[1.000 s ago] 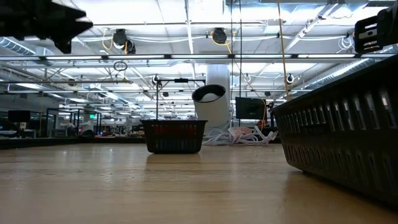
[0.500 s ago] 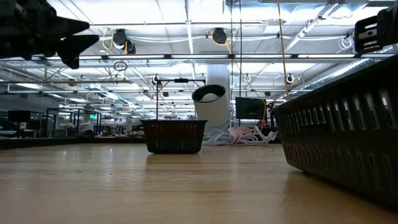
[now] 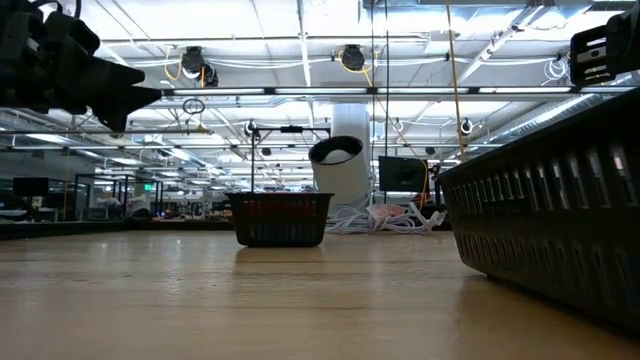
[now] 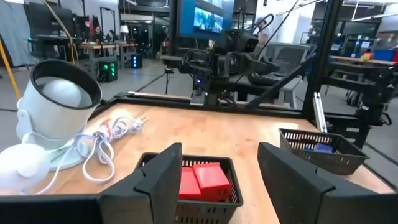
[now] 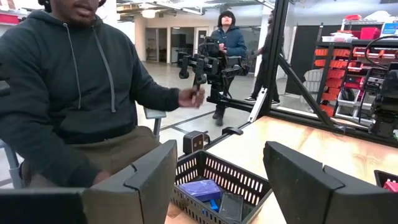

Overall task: Pick & Place Office items
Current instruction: Return to Home Position

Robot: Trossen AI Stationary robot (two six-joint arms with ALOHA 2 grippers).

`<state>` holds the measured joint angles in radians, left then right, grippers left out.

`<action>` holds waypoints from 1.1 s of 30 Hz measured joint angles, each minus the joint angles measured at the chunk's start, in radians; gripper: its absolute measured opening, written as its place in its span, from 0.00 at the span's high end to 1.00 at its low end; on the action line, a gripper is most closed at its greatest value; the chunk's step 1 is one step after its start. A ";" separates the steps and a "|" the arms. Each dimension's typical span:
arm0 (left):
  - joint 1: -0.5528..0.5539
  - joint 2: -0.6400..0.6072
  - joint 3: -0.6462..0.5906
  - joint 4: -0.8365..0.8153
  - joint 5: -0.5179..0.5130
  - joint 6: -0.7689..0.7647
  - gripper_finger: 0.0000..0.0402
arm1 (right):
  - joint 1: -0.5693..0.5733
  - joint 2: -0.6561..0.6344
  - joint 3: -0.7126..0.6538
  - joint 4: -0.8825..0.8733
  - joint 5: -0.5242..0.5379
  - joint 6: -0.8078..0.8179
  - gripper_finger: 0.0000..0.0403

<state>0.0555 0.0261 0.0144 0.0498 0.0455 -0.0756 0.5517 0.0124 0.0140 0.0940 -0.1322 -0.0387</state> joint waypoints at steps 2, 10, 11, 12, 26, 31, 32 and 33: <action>0.000 0.000 0.000 -0.013 -0.002 0.011 0.48 | 0.000 0.000 0.000 0.000 0.000 0.000 0.43; 0.000 0.000 0.000 -0.021 -0.002 0.043 0.53 | 0.000 0.000 0.000 0.000 0.000 0.000 0.43; 0.000 0.000 0.000 -0.021 -0.002 0.044 0.53 | 0.000 0.000 0.000 0.000 0.000 0.000 0.43; 0.000 0.000 0.000 -0.021 -0.002 0.044 0.54 | 0.000 0.000 0.000 0.000 0.000 0.000 0.43; 0.000 0.000 0.000 -0.021 -0.002 0.044 0.61 | 0.000 0.000 0.000 0.001 0.001 -0.003 0.44; 0.000 0.000 0.000 -0.021 -0.002 0.045 0.61 | -0.002 0.000 0.000 0.023 0.157 -0.144 0.43; 0.000 0.000 0.000 -0.021 -0.002 0.045 0.61 | -0.002 0.000 0.000 0.022 0.208 -0.134 0.43; 0.000 0.000 0.000 -0.021 -0.002 0.045 0.60 | -0.002 0.000 0.000 0.022 0.263 -0.108 0.43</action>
<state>0.0555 0.0261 0.0147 0.0288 0.0433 -0.0307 0.5499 0.0120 0.0140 0.1162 0.1310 -0.1469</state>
